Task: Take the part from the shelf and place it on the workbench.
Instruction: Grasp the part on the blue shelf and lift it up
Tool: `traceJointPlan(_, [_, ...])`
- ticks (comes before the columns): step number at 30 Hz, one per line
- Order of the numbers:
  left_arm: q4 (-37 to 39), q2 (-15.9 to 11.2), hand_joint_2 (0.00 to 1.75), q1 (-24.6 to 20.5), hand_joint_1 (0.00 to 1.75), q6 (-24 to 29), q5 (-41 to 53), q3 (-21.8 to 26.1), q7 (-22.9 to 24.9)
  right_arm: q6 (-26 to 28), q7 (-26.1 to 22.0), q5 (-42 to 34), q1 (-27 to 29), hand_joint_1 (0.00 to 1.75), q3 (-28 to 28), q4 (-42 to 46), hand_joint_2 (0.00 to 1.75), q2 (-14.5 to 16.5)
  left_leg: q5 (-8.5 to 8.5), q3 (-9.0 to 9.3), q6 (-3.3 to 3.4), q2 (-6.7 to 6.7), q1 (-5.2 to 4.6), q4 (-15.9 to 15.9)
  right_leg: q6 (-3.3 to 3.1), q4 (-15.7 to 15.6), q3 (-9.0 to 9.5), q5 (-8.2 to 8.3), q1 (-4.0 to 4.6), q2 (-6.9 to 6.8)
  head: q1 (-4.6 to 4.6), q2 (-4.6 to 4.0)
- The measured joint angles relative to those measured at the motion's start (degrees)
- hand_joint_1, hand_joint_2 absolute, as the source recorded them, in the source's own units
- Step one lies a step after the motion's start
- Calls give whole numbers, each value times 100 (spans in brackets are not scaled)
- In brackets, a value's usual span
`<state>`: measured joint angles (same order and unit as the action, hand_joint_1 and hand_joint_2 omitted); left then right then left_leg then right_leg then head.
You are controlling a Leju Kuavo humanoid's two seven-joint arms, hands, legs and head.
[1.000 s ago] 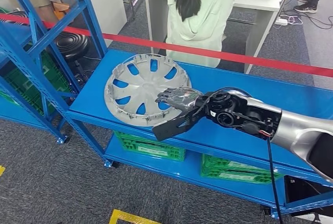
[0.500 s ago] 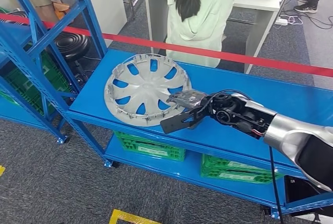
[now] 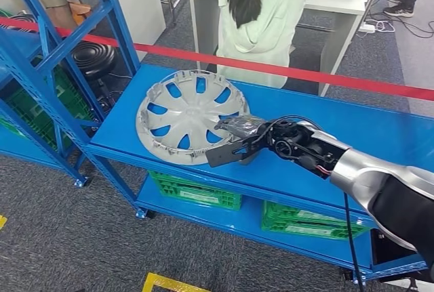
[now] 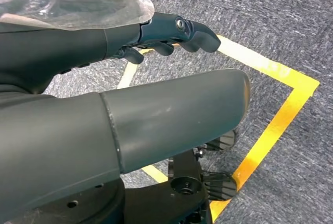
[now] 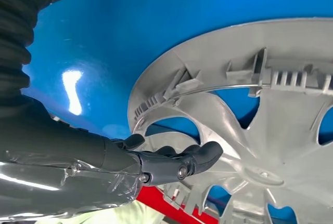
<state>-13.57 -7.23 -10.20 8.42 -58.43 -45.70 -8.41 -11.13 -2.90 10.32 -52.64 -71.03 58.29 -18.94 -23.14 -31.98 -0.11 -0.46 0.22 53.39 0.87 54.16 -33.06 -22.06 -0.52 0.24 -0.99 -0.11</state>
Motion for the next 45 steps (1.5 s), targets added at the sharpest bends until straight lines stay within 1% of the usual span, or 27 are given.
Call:
traceJointPlan(6, [-1,4,0,-2,0,0,6,0,0,-4,-206,96,1,0,98,-272,175,213,0,1,0,1,0,0,0,0,-1,0,0,1,1,0])
traceJointPlan(12, [-1,9,0,-13,0,0,21,0,0,-4,-249,103,2,0,139,-484,175,411,1,1,0,1,0,0,0,0,-1,0,0,1,1,0])
traceJointPlan(22, [-1,11,0,-15,0,0,23,0,0,12,-317,109,2,0,196,-689,175,573,1,1,0,1,0,0,0,0,-1,0,0,1,0,0])
traceJointPlan(28, [-1,15,0,-41,0,0,55,0,0,97,-497,201,-4,0,252,-862,175,732,1,1,0,1,0,0,0,0,-1,0,0,1,1,0])
traceJointPlan(37, [0,27,0,-65,0,0,58,0,-1,71,-601,210,-10,0,351,-1101,175,968,1,2,0,2,0,0,-1,0,-2,0,1,2,0,0])
traceJointPlan(45, [-1,35,0,-67,0,0,56,0,-19,43,-692,306,44,0,360,-1370,175,1063,1,1,0,1,0,0,0,0,-1,0,0,2,1,0])
